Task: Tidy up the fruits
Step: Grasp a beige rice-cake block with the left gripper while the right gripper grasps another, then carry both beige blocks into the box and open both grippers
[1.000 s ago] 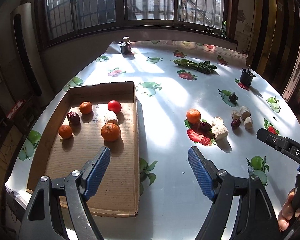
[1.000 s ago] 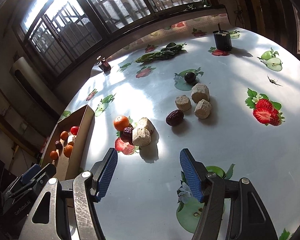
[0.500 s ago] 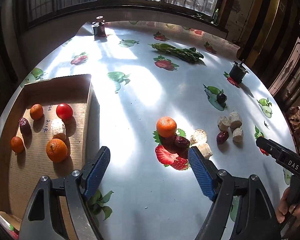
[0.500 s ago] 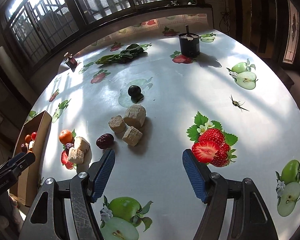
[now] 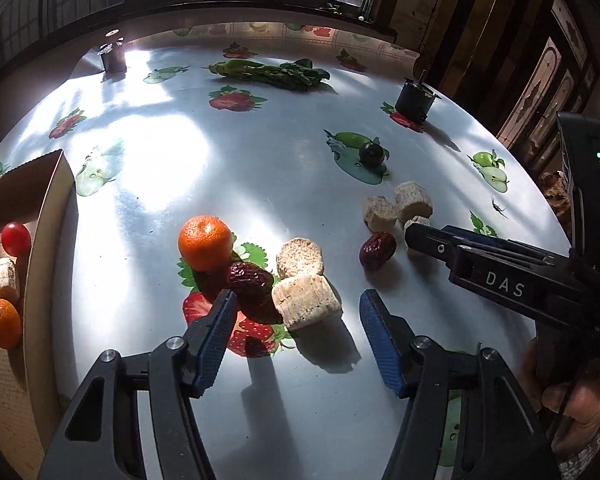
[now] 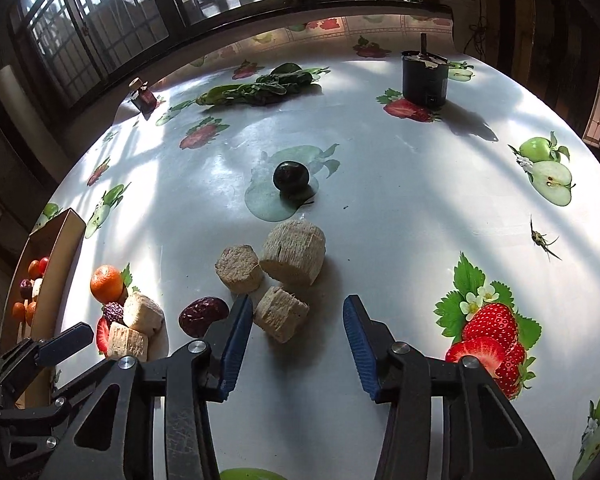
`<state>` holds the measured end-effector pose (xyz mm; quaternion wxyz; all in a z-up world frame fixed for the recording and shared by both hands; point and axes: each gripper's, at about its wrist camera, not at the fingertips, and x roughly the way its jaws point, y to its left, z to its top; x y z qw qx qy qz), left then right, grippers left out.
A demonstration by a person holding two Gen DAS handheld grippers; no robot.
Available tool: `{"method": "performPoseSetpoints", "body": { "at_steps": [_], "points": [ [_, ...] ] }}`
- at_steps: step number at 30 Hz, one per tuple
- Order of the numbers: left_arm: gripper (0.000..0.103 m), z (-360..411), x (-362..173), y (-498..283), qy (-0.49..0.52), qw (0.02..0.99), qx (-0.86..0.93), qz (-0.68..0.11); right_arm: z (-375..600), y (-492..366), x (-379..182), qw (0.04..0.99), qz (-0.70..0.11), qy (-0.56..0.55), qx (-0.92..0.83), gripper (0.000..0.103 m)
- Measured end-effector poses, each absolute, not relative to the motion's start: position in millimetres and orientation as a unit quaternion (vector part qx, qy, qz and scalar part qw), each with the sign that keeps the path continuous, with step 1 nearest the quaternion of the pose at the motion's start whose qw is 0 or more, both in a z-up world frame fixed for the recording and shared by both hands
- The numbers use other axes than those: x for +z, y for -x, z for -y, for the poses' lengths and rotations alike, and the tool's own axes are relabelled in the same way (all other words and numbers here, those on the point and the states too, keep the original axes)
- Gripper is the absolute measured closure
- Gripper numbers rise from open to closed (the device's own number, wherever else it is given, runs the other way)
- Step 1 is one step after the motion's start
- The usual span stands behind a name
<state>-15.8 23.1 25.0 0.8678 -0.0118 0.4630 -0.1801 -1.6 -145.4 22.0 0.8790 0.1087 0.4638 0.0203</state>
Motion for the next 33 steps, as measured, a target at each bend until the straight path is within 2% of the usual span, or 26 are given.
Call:
{"method": "performPoseSetpoints", "body": {
  "at_steps": [3, 4, 5, 6, 7, 11, 13, 14, 25, 33],
  "points": [
    [0.04, -16, 21, 12, 0.011, 0.866, -0.181, -0.466, 141, 1, 19, 0.88, -0.464, -0.102, 0.02, 0.053],
    [0.043, -14, 19, 11, 0.01, 0.866, -0.18, -0.467, 140, 2, 19, 0.88, -0.463, -0.1, 0.021, 0.053],
    [0.05, -13, 18, 11, 0.008, 0.866, -0.18, -0.467, 140, 2, 19, 0.881, -0.461, -0.101, 0.022, 0.053],
    [0.066, -11, 16, 10, 0.004, 0.864, -0.178, -0.471, 141, 1, 19, 0.882, -0.459, -0.104, 0.023, 0.053],
    [0.067, -10, 14, 10, 0.002, 0.866, -0.177, -0.469, 141, 1, 19, 0.883, -0.457, -0.105, 0.024, 0.053],
    [0.067, -9, 14, 17, -0.009, 0.87, -0.177, -0.459, 138, 2, 18, 0.888, -0.45, -0.097, 0.022, 0.054],
    [0.067, -12, 15, 19, -0.001, 0.868, -0.181, -0.462, 136, 2, 17, 0.889, -0.448, -0.091, 0.022, 0.075],
    [0.067, -13, 16, 20, 0.002, 0.868, -0.18, -0.462, 136, 3, 17, 0.889, -0.447, -0.093, 0.025, 0.076],
    [0.067, -66, 61, 65, 0.047, 0.884, -0.178, -0.429, 129, 34, 48, 0.9, -0.417, -0.114, 0.047, 0.077],
    [0.067, -167, 90, 86, 0.108, 0.904, -0.106, -0.401, 63, 58, 91, 0.906, -0.392, -0.093, 0.127, 0.076]
  ]
}}
